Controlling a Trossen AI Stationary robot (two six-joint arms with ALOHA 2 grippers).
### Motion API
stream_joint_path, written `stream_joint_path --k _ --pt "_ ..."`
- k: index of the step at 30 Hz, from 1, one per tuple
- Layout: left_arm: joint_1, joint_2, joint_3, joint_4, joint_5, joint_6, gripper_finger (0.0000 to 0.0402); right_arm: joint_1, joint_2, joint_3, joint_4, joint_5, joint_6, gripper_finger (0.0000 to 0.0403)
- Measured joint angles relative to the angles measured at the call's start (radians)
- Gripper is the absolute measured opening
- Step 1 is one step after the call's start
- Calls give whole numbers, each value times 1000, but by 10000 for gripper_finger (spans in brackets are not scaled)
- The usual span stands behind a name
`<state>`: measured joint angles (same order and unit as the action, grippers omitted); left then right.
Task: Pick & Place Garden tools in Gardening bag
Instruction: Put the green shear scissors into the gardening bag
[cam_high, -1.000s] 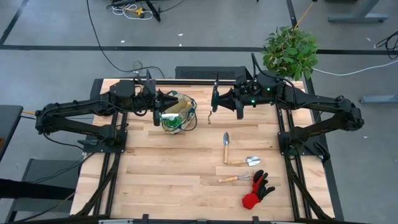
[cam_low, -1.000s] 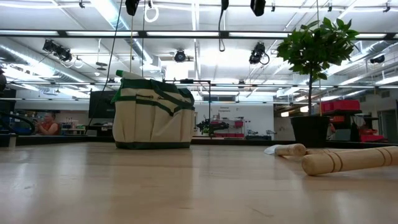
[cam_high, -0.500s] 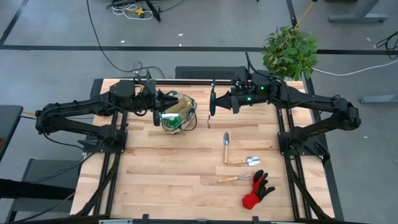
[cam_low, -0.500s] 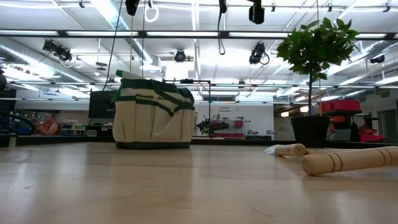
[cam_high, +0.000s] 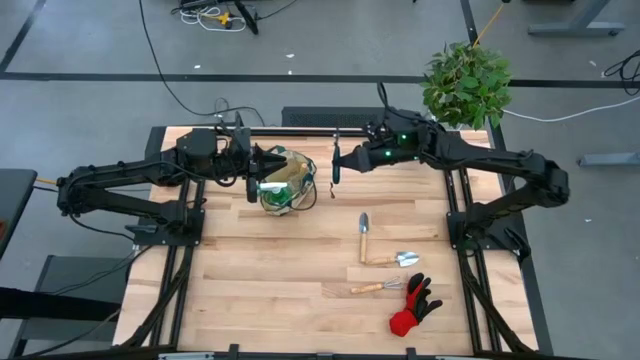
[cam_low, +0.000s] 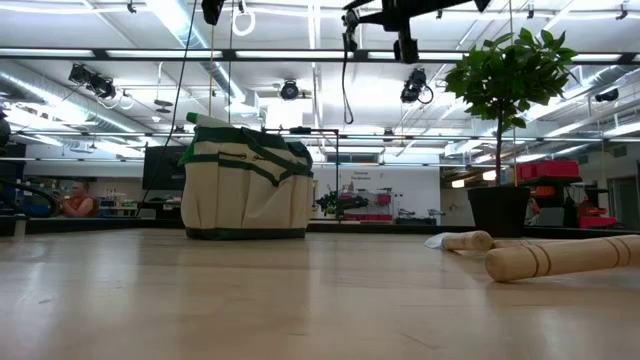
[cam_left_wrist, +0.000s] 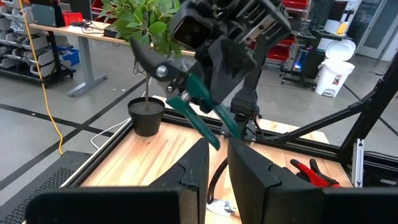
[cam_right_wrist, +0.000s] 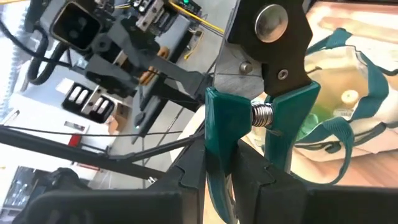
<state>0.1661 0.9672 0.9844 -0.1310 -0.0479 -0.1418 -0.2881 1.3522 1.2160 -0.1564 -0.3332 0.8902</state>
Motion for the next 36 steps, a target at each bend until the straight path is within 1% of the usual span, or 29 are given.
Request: stream_joint_path --k 6,10,18,24,26,29,32,36 --pt "0 0 0 2 0 -4 64 -13 18 0 -3 2 22 51" --pt "0 0 0 2 0 -4 64 -13 18 0 -1 28 23 51" --pt "0 9 0 9 -13 -16 64 -15 18 0 1 29 14 51" --pt "12 35 -1 9 19 -196 64 -15 17 0 37 27 -8 51" --pt "20 57 2 40 33 -244 65 -15 17 0 53 27 -16 51" --pt "43 77 -1 39 59 -300 70 -15 17 0 80 14 -36 51" --pt "66 103 -1 63 63 -360 90 -17 17 0 93 -8 -30 51" --pt "102 137 0 99 71 -449 136 -17 17 0 112 -21 -34 51"
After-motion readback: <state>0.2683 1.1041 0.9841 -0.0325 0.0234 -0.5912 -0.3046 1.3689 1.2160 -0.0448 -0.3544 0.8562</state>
